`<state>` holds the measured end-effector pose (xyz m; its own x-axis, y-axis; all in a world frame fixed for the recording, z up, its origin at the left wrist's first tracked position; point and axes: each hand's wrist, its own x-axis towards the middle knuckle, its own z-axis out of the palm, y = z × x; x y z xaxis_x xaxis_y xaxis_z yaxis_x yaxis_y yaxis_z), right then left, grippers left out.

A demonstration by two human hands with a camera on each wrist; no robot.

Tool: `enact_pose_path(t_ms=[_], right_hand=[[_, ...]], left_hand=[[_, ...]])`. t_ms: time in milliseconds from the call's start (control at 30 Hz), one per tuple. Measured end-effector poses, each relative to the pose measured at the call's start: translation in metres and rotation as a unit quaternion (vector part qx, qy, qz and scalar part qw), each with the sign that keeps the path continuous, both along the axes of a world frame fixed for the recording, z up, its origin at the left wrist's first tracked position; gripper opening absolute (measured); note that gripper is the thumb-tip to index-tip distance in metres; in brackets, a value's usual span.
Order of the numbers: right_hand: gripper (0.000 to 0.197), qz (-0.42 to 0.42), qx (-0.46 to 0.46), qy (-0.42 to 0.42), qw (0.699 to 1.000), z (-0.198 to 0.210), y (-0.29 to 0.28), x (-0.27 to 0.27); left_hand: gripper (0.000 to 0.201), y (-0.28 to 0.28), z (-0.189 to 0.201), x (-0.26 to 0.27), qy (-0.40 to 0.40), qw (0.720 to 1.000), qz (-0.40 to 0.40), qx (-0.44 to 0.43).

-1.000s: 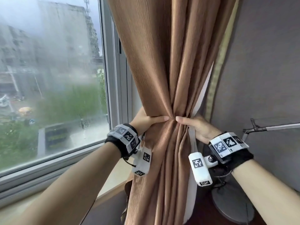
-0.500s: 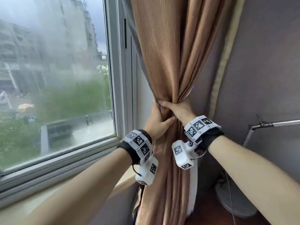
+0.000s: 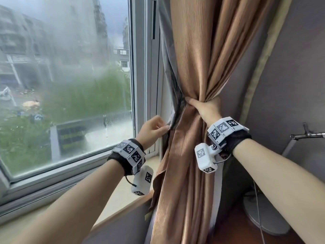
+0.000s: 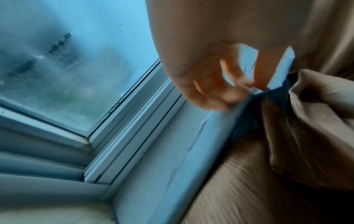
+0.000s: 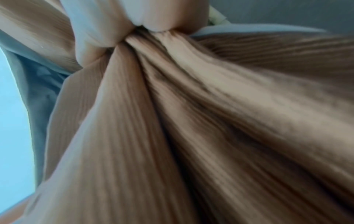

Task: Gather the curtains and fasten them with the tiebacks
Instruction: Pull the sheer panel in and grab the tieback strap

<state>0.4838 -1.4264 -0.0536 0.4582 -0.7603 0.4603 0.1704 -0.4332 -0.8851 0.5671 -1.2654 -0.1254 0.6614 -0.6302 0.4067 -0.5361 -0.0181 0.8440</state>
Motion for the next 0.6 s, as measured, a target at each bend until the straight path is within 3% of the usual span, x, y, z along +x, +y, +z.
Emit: enact_pose_path(t_ms=[100, 167, 233, 367, 467, 600], right_hand=[[0.051, -0.002, -0.005, -0.006, 1.000, -0.001, 0.000, 0.003], [0.057, -0.006, -0.004, -0.007, 1.000, -0.002, 0.000, 0.005], [0.054, -0.002, -0.005, -0.011, 1.000, -0.001, 0.000, 0.005], [0.045, 0.001, -0.010, -0.011, 1.000, -0.002, -0.001, 0.004], [0.052, 0.002, -0.009, -0.009, 1.000, -0.002, 0.001, 0.005], [0.057, 0.003, -0.005, -0.006, 1.000, -0.003, 0.001, 0.004]], left_hand=[[0.020, 0.003, 0.001, -0.001, 0.071, 0.991, -0.110, 0.028], [0.016, 0.002, 0.003, -0.001, 0.062, 0.988, -0.132, 0.042], [0.008, 0.004, -0.001, 0.000, 0.029, 0.992, -0.113, 0.048], [0.047, 0.007, -0.014, 0.006, -0.078, 0.990, -0.059, 0.098], [0.036, 0.008, -0.013, 0.002, -0.020, 0.989, -0.099, 0.110], [0.019, 0.007, -0.009, 0.003, -0.060, 0.991, -0.075, 0.090]])
